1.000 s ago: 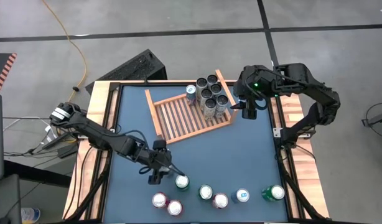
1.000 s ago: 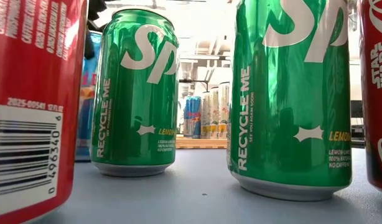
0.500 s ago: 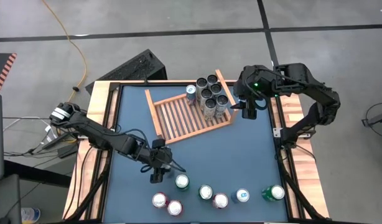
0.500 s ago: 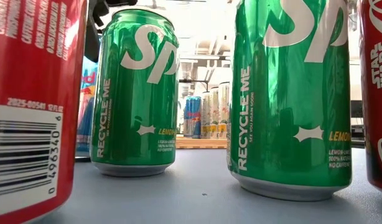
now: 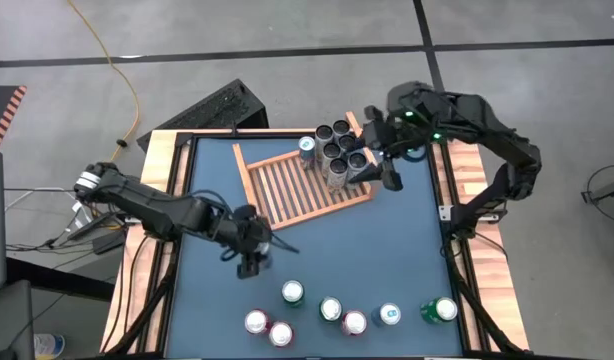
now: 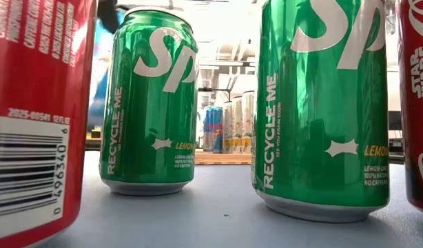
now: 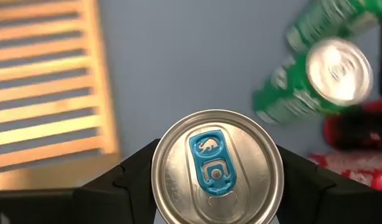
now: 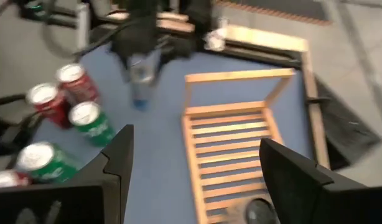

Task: Place canned beverage on shelf
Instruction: Put the blue soda can on the shelf aligned with the other blue soda can

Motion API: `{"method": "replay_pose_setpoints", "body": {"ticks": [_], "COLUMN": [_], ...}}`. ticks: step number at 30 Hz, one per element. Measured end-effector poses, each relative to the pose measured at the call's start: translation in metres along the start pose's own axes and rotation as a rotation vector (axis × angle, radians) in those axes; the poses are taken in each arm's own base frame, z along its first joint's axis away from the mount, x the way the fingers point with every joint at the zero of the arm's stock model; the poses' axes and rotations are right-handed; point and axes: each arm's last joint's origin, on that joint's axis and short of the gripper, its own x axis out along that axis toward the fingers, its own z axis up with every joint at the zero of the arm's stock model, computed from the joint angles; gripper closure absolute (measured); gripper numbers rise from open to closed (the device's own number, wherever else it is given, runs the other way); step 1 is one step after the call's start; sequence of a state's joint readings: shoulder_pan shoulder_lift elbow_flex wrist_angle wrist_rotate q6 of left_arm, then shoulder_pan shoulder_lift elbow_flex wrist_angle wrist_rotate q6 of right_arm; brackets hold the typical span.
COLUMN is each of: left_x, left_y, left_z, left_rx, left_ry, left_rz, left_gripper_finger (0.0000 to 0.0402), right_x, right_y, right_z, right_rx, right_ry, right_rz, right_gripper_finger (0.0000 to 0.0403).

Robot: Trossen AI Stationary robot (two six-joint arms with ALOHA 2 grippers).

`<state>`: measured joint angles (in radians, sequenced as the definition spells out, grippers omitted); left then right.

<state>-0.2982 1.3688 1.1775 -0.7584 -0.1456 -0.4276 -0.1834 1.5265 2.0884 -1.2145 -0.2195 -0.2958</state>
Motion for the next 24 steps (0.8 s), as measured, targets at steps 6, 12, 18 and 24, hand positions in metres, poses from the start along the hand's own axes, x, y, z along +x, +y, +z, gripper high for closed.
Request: {"method": "replay_pose_setpoints", "body": {"ticks": [6,12,18,24], "left_x": [-0.043,-0.073,-0.08,-0.074], "left_y": [0.022,0.035,0.048,0.065], "left_z": [0.032,0.057,0.054,0.05], "left_rx": [0.016,0.122,0.21,0.298], "left_ry": [-0.162,-0.284,-0.234,-0.125], "left_rz": [0.076,0.171,0.256,0.319], "left_gripper_finger": [0.0182,0.0182,0.0182,0.0182], "right_x": [0.042,0.099,0.139,0.138], "right_y": [-0.01,-0.016,-0.02,-0.022], "right_z": [-0.001,0.002,0.012,0.026], "right_rx": [-0.043,-0.045,-0.033,-0.046], "right_ry": [0.078,0.089,-0.015,-0.149], "right_rz": [0.059,0.144,0.177,0.134], "right_gripper_finger": [0.0143,0.0143,0.0142,0.0142]}}
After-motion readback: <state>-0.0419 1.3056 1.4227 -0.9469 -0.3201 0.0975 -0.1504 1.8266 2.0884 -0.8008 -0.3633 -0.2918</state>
